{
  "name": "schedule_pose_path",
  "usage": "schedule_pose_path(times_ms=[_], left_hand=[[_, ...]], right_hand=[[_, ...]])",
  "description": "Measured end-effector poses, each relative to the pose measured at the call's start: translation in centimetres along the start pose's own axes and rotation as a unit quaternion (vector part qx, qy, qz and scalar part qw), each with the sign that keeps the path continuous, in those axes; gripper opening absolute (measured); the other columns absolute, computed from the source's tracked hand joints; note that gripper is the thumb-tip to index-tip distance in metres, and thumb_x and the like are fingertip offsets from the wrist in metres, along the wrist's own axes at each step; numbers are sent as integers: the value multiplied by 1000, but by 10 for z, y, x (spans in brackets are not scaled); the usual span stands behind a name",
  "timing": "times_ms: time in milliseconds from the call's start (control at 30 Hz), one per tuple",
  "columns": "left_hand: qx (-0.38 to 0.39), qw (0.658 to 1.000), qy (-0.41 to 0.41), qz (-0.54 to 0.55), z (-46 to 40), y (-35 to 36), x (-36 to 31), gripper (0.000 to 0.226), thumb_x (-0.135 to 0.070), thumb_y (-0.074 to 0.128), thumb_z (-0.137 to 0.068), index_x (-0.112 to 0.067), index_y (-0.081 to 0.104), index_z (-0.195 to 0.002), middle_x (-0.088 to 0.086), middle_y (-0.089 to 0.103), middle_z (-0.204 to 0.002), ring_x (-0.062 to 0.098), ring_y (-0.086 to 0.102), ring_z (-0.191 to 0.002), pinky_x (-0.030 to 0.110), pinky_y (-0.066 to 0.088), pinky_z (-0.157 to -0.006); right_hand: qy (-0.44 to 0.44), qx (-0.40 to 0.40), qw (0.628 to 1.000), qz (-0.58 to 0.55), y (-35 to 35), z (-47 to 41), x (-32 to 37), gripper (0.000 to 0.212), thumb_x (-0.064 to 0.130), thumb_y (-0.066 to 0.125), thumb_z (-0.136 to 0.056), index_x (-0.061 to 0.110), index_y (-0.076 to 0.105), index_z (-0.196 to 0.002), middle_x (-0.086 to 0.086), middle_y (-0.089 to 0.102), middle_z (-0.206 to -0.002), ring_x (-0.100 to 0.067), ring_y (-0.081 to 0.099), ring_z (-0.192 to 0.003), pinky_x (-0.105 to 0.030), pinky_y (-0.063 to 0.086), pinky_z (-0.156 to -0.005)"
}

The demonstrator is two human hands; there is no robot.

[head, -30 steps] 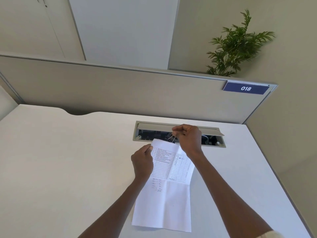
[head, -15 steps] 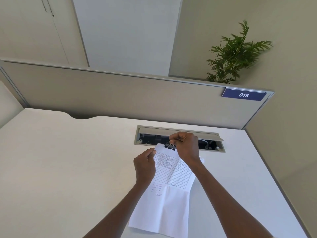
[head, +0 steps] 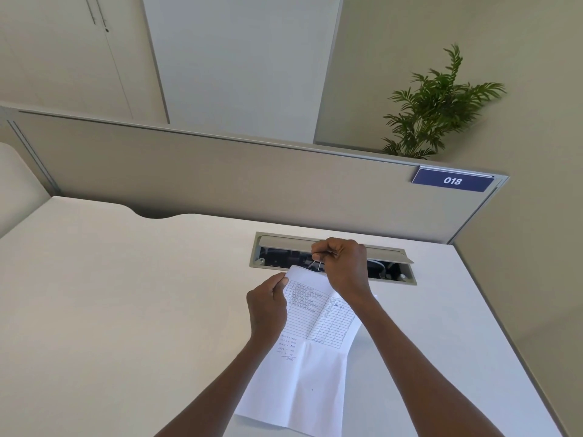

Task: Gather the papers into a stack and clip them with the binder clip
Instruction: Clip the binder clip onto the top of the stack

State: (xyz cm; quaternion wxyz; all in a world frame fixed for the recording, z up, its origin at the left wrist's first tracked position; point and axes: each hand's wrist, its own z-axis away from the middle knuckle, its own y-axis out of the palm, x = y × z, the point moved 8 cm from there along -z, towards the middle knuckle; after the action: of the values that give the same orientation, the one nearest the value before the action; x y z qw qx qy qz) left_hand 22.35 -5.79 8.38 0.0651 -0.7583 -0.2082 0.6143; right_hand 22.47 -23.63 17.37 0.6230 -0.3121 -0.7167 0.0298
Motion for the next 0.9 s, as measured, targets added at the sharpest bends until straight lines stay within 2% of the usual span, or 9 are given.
schedule_pose_path(times_ms=[100,167,267,333,433,567,667,800,900], left_hand=[[4,1000,1,2,-1,2,0,15,-2,62,-93,-2,77,-93,0,63,-57,-5,55,-54,1,35,-56],[2,1000,-2,3,-1,3,1,16,-3,63,-93,-3,78,-96,-5,65,-62,-2,55,-49,1,36,-58],[-4,1000,0,0,-1,1,3,16,-3,62,-93,-3,77,-99,4,75,-72,-6,54,-50,-1,36,-60],[-4,1000,8,-1,-1,0,3,16,-2,62,-93,-2,77,-97,7,74,-69,-7,55,-51,-1,36,-59],[0,1000,20,-1,0,2,1,16,-2,63,-93,-2,77,-98,2,72,-67,-11,57,-57,-1,35,-58],[-1,1000,27,7,0,2,0,16,-1,63,-92,-2,77,-98,-4,69,-67,-11,59,-62,0,38,-59],[-1,999,32,13,0,2,0,15,0,63,-92,-2,77,-97,0,69,-64,-10,56,-57,2,37,-56],[4,999,39,19,1,5,-3,16,-1,63,-92,-2,77,-98,-8,63,-60,-10,53,-54,2,34,-54],[4,998,50,23,2,6,-4,17,-2,63,-92,-3,77,-102,5,74,-70,-13,55,-57,0,35,-57]], right_hand=[[3,9,1000,11,0,1,-1,38,-24,47,-73,0,77,-79,-8,75,-77,2,68,-62,-18,58,-66],[2,17,1000,17,1,2,-1,37,-23,48,-73,0,77,-77,-7,75,-77,1,68,-62,-22,60,-67],[-6,26,999,20,3,3,0,37,-23,49,-73,1,76,-75,-6,75,-76,-4,69,-64,-25,61,-68],[-16,25,999,26,3,3,2,40,-24,47,-72,3,76,-75,-5,75,-75,-7,69,-66,-24,61,-69],[-20,26,999,28,3,3,1,42,-25,45,-72,3,76,-75,-6,74,-75,-6,69,-64,-20,59,-68],[-18,28,999,20,4,2,-1,40,-25,46,-71,2,76,-73,-7,74,-76,-10,69,-65,-23,60,-70],[-16,38,999,17,7,3,-2,38,-26,48,-72,1,76,-74,-6,74,-76,-7,69,-66,-22,60,-70],[-10,49,999,-2,10,5,-3,33,-26,52,-74,-2,76,-77,-3,73,-75,-2,70,-67,-16,57,-68],[-1,54,998,-27,12,5,-3,31,-26,55,-73,-3,75,-76,-1,73,-75,-1,70,-67,-12,55,-67]])
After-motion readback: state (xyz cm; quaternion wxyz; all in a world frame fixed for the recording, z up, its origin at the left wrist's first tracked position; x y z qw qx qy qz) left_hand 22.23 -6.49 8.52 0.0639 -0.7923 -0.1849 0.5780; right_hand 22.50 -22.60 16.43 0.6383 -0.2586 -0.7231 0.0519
